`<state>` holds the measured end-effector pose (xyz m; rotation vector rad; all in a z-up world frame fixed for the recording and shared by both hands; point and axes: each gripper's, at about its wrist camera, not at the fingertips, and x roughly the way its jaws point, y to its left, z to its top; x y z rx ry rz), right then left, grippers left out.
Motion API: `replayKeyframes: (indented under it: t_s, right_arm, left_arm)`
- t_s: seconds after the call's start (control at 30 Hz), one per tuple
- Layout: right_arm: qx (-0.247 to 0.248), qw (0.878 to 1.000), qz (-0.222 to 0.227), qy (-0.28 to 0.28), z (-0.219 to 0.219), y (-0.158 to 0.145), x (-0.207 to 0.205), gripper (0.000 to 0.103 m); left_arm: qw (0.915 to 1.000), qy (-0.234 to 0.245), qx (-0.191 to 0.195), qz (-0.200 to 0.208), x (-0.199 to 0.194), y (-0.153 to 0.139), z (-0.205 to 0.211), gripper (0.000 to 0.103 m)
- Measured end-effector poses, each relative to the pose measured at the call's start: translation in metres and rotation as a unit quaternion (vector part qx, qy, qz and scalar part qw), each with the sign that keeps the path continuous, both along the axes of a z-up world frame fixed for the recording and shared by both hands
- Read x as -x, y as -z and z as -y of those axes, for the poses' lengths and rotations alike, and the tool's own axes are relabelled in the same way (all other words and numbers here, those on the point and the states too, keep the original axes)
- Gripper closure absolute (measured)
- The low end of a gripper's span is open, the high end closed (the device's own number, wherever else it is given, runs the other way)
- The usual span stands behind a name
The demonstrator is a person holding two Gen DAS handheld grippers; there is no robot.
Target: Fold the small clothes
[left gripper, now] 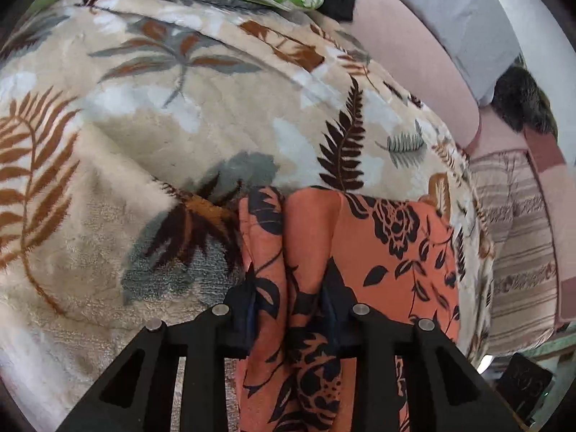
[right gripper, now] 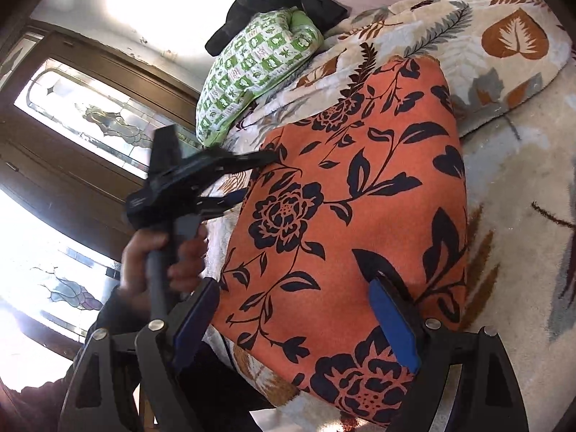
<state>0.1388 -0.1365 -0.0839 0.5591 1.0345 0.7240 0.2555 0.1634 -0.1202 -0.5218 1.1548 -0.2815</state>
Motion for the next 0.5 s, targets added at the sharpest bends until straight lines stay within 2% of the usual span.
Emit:
replayKeyframes:
  t_s: [0.1, 0.17, 0.23, 0.37, 0.43, 0.5]
  right_arm:
    - [-0.01, 1.0, -0.003, -0.002, 0.001, 0.004, -0.001, 0.016]
    - [-0.008, 1.0, -0.005, -0.002, -0.001, 0.007, -0.001, 0.016]
    - [-0.006, 1.0, -0.002, -0.003, -0.002, 0.008, 0.0, 0.016]
    - [-0.017, 1.0, -0.012, 0.005, 0.001, 0.011, 0.0, 0.016]
    - [-0.022, 1.0, -0.02, 0.008, 0.002, 0.012, -0.002, 0.016]
    - [-0.025, 0.999, -0.026, 0.011, 0.003, 0.012, -0.005, 0.016]
  left_arm:
    - [0.9987, -0.02, 0.048, 0.004, 0.008, 0.014, -0.015, 0.072]
    - [0.9984, -0.02, 0.052, 0.008, 0.014, 0.009, -0.018, 0.065]
    - [0.9993, -0.021, 0.024, 0.02, 0.021, -0.008, -0.014, 0.064]
    - [0.9967, 0.015, -0.015, 0.078, 0.048, -0.047, 0.001, 0.06]
    - [0.9958, 0.019, -0.054, 0.071, 0.061, -0.045, 0.007, 0.06]
    - [0.993, 0.018, -0.111, 0.036, 0.066, -0.026, 0.011, 0.06]
